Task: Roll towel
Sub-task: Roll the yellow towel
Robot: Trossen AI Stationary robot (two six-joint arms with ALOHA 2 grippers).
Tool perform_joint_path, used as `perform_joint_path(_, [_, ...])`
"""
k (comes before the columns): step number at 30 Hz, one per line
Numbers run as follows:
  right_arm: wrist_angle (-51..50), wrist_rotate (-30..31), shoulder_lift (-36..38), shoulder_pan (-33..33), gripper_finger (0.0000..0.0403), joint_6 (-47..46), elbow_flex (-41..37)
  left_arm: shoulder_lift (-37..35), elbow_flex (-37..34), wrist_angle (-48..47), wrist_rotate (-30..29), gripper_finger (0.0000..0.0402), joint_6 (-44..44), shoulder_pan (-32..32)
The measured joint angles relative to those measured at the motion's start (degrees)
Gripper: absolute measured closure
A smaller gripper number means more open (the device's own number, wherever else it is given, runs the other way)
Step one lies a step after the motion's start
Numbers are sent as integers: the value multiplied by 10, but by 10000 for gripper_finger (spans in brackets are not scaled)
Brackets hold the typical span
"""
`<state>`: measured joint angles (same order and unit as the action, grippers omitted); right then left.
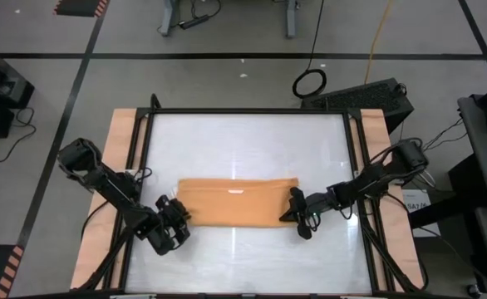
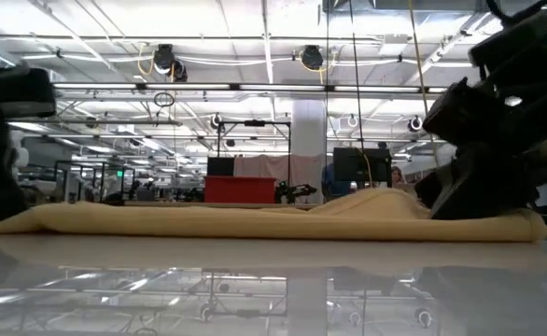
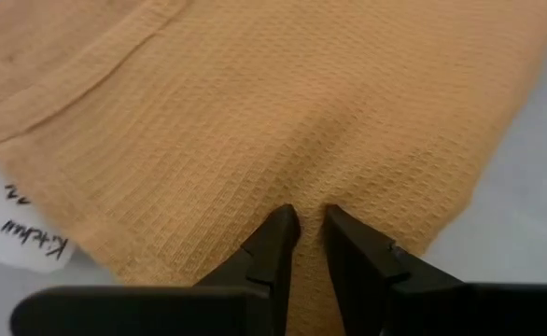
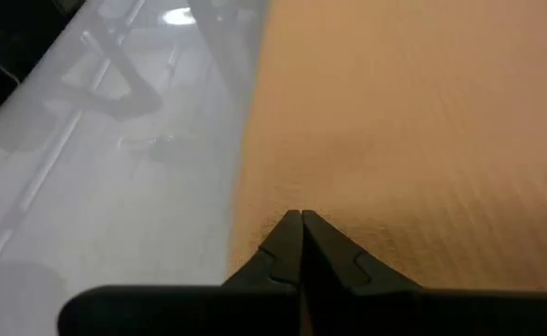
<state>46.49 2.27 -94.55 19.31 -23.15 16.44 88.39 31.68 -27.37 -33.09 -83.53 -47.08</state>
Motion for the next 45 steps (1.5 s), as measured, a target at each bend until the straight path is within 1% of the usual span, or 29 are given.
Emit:
perform_joint_path(4, [-38, 6, 80, -14, 403, 15, 1, -3, -1, -4, 5, 328, 54, 20])
perform_joint_path(7, [-98, 8, 140, -27, 403, 27, 2, -12, -2, -4, 16, 328, 90, 25])
perform_joint_path(10, [-175, 10, 193, -40, 403, 56, 20, -30, -3, -6, 29, 328, 143, 25])
perform_joint_path(13, [-256, 51, 216, -57, 403, 97, 55, -54, -4, -18, 35, 327, 178, 35])
perform_joint_path(14, [-281, 65, 218, -63, 403, 110, 70, -64, -5, -24, 36, 327, 179, 40])
perform_joint_path(16, [-321, 73, 212, -77, 403, 135, 103, -87, -6, -34, 37, 327, 180, 51])
perform_joint_path(18, [-364, 67, 195, -89, 403, 153, 138, -114, -5, -27, 35, 327, 179, 58])
perform_joint_path(23, [-518, 34, 137, -108, 403, 201, 225, -176, -4, -17, 25, 327, 178, 61])
perform_joint_path(27, [-640, 29, 97, -114, 403, 232, 270, -203, -4, -28, 18, 327, 151, 60])
perform_joint_path(31, [-705, 23, 78, -115, 403, 237, 287, -193, -4, -53, 4, 329, 162, 82])
perform_joint_path(35, [-726, 23, 67, -115, 403, 221, 287, -168, -4, -63, 48, 351, 197, 135])
perform_joint_path(37, [-742, 21, 64, -115, 403, 205, 287, -152, -3, -61, 63, 370, 228, 165])
perform_joint_path(40, [-754, 21, 62, -114, 403, 174, 287, -129, -3, -60, 68, 394, 279, 208])
perform_joint_path(45, [-795, 21, 62, -100, 403, 122, 287, -94, -3, -56, 69, 391, 361, 277])
